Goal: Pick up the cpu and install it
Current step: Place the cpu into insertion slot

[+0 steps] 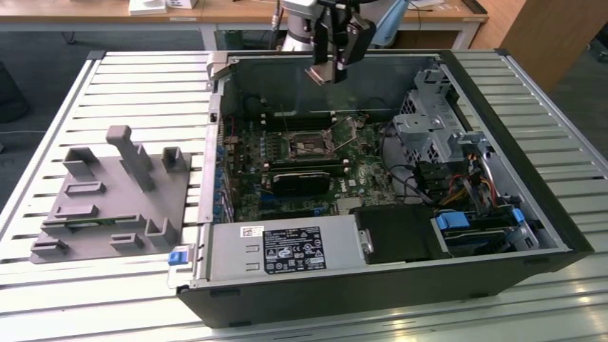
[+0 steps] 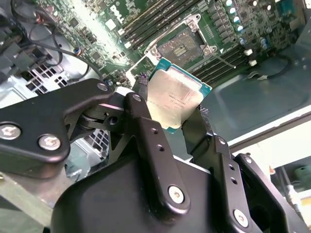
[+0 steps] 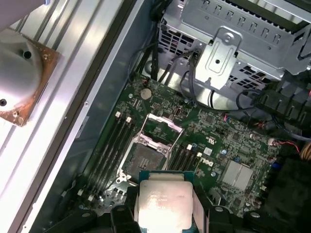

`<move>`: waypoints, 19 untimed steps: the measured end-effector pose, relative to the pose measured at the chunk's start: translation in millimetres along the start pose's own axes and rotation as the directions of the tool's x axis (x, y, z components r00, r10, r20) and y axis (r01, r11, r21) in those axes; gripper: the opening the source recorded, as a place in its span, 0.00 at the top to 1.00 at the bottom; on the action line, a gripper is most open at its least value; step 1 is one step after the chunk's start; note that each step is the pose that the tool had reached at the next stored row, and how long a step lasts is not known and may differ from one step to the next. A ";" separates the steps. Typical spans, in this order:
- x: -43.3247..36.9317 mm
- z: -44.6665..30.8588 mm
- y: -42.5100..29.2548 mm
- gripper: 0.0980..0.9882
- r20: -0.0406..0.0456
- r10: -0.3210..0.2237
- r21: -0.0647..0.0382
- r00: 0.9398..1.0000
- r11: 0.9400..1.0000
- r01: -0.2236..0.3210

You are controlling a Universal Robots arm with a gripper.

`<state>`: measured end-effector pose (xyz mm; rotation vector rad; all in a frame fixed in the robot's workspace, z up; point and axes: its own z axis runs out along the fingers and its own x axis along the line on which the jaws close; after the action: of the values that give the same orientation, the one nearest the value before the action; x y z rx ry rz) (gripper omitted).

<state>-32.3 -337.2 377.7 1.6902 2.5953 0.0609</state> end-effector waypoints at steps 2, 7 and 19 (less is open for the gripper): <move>0.4 0.4 0.1 0.51 0.001 0.022 0.000 1.000 1.000 -0.022; 1.0 5.9 0.0 0.51 -0.005 0.029 -0.002 1.000 1.000 -0.029; 1.5 19.4 -1.4 0.51 0.004 0.182 -0.001 0.983 0.983 -0.182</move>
<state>-33.0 -336.3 358.3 1.9208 2.4292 0.0637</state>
